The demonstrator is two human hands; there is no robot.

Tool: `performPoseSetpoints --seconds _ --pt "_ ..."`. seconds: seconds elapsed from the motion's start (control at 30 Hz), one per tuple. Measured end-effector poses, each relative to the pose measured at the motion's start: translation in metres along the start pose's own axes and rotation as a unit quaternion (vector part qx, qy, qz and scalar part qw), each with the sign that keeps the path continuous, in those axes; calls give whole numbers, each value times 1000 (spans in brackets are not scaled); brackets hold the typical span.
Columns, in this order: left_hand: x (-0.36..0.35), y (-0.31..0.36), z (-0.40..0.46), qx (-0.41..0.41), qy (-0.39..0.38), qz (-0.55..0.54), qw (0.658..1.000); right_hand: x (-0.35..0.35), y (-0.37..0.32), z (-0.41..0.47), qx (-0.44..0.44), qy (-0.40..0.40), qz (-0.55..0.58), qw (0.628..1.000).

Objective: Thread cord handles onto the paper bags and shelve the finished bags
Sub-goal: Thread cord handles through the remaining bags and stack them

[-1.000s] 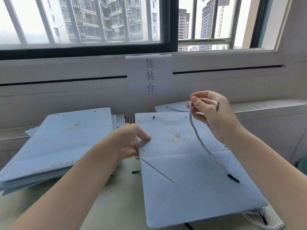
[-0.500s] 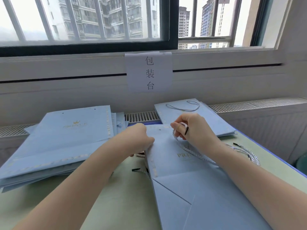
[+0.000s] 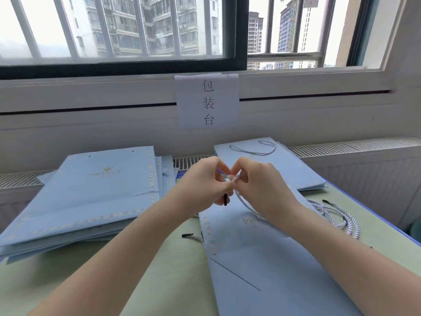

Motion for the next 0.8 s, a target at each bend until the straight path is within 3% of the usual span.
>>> performPoseSetpoints --seconds 0.27,0.37,0.47,0.63,0.8 --pt "28 -19 9 -47 181 -53 981 2 2 2 57 73 -3 996" --pt "27 -23 9 -56 178 -88 978 1 3 3 63 82 -9 995" --pt "20 -26 9 -59 149 -97 982 -2 1 3 76 25 45 996" --pt "16 -39 9 -64 148 -6 987 -1 0 3 50 7 29 998" --pt "18 -54 14 52 96 86 990 -2 12 6 5 -11 12 1000"
Point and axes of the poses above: each hand's wrist, its own z-axis towards the middle knuckle, its own x-axis out of the back of the hand, y = z × x, the point moved 1 cm from there along z, towards the middle knuckle, and after that the axes turned 12 degrees about -z, right-handed, at the moved point
